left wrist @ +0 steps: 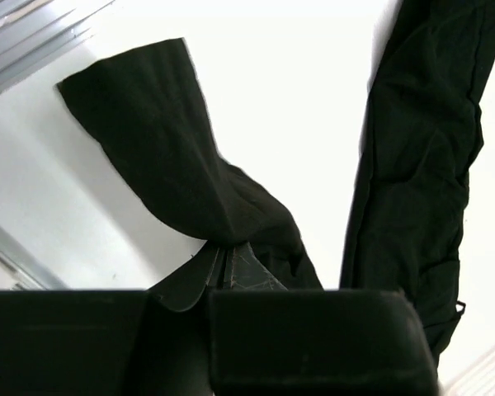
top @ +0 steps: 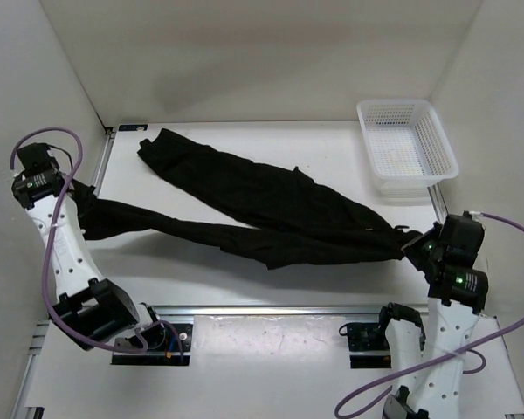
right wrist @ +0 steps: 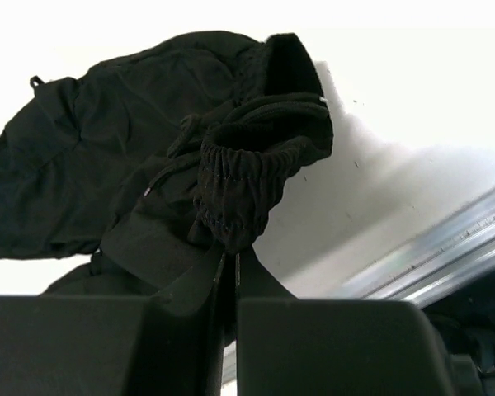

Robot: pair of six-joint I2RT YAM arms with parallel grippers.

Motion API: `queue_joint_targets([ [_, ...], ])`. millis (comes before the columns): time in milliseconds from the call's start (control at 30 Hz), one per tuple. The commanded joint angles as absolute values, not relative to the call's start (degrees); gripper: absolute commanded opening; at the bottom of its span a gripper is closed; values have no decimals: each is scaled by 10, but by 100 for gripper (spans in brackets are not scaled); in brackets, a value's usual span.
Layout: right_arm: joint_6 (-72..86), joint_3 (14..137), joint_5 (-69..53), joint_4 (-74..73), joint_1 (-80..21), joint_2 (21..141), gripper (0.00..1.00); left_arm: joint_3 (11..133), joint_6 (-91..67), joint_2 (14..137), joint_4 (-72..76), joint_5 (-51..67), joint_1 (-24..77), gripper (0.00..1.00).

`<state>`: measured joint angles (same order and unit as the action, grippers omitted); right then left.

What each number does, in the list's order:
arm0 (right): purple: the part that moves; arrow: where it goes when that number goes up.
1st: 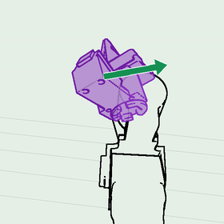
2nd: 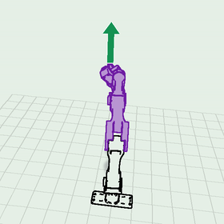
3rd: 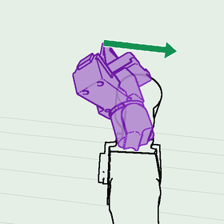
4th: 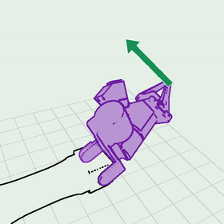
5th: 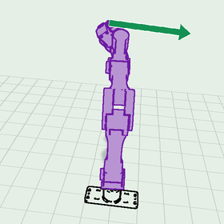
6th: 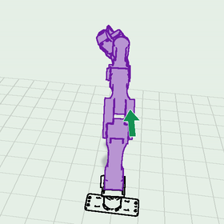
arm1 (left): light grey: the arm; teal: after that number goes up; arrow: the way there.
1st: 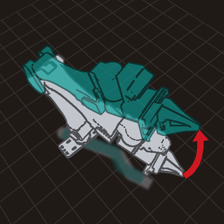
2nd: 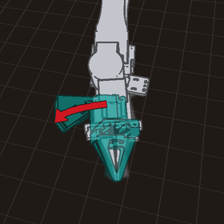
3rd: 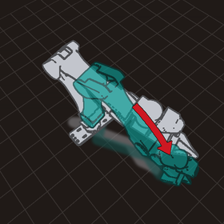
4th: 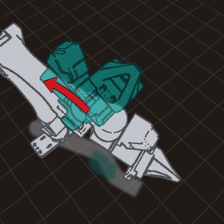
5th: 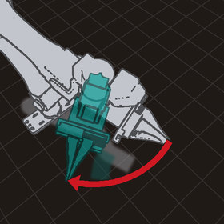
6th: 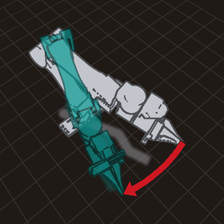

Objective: Fold and stack the trousers
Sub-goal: Fold the trousers

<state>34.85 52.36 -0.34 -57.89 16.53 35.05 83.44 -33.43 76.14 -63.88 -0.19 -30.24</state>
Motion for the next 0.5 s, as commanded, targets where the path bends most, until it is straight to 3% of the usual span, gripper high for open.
queue_joint_targets([
  [0,359,549,47,-617,151,324,0,824,-317,722,-635,4,-305,10],
  [233,365,549,64,-586,151,337,0,923,-297,817,-628,3,-266,10],
  [467,370,549,99,-527,151,431,0,1143,-286,957,-628,-62,-174,10],
])
